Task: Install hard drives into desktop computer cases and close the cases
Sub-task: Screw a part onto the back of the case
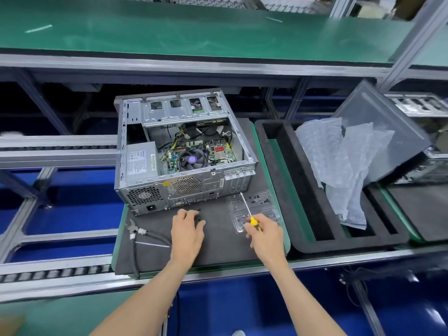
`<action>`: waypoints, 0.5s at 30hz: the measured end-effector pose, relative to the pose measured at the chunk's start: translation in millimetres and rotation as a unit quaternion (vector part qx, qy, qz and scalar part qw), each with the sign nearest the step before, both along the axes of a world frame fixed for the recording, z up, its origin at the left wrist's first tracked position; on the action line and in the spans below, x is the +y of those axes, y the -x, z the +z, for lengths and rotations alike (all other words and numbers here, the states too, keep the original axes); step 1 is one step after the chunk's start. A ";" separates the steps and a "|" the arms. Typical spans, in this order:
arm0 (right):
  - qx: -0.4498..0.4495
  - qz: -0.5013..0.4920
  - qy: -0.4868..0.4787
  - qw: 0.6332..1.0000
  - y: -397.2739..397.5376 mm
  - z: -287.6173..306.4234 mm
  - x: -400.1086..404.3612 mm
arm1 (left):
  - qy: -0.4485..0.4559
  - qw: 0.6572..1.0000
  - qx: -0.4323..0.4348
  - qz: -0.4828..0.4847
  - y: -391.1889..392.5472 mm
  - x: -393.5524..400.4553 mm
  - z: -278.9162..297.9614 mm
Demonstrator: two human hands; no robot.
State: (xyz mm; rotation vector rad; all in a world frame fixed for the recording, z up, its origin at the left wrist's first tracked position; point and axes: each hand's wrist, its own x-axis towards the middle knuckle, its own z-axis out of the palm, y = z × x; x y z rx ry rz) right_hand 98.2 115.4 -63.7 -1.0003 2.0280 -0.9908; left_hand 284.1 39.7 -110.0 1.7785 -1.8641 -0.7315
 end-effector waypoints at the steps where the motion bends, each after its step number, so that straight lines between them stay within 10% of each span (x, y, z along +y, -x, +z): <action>1: 0.010 0.008 -0.006 1.000 -1.1 -2.3 -0.1 | 0.007 1.000 -0.014 -0.011 -0.7 -2.7 -1.7; 8: 0.021 0.072 -0.009 0.997 -16.0 -7.1 -6.8 | 0.043 0.998 -0.023 -0.044 3.7 -19.1 4.0; 12: 0.010 0.101 0.008 0.995 -26.9 -7.1 -11.6 | -0.056 0.962 0.258 0.076 21.5 -27.9 25.2; 15: -0.005 0.109 0.025 0.994 -32.2 -5.6 -13.5 | -0.170 0.845 0.491 0.128 30.7 -34.0 40.2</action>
